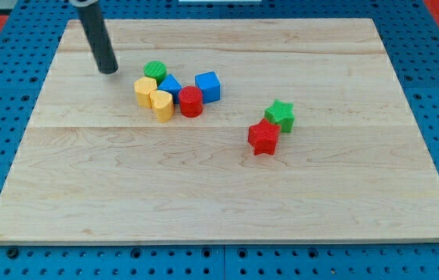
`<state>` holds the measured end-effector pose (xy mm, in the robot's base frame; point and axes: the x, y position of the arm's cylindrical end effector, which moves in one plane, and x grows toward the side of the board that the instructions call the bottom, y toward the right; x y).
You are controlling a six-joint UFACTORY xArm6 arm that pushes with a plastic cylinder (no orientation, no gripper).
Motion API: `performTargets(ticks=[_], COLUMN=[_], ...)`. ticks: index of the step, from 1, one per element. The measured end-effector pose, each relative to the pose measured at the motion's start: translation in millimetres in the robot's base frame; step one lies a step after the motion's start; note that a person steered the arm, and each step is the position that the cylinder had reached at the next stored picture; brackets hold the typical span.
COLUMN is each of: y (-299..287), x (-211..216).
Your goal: Move the green star into the group of blocks
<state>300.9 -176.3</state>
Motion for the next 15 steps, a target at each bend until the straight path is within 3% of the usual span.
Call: performTargets(ticks=[1,3,4,5,6,7,8,10,11,13,15], y=[40,78,81,126,214,297,327,334,306,253,267], x=[-20,12,-9,-50,-67,-39,45,170,182,150,80])
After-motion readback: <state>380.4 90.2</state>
